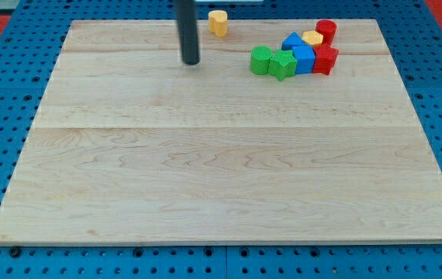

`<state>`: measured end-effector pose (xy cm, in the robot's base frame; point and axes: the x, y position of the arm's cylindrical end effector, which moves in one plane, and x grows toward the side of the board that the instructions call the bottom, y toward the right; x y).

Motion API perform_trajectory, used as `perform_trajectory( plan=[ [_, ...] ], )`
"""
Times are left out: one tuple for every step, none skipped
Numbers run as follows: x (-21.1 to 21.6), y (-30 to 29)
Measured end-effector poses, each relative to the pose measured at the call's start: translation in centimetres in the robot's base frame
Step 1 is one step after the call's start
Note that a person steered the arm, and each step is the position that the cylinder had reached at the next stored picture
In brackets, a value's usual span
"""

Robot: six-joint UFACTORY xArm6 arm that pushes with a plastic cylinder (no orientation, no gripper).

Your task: Separate the green star from the group of blocks

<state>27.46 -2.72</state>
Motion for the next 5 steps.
perform_trajectory(
  plan=[
    [-1.1, 6.1],
    [1.5, 12.7],
    [1.5, 15.4],
    [2.0, 16.0],
    [5.3, 11.8]
  ],
)
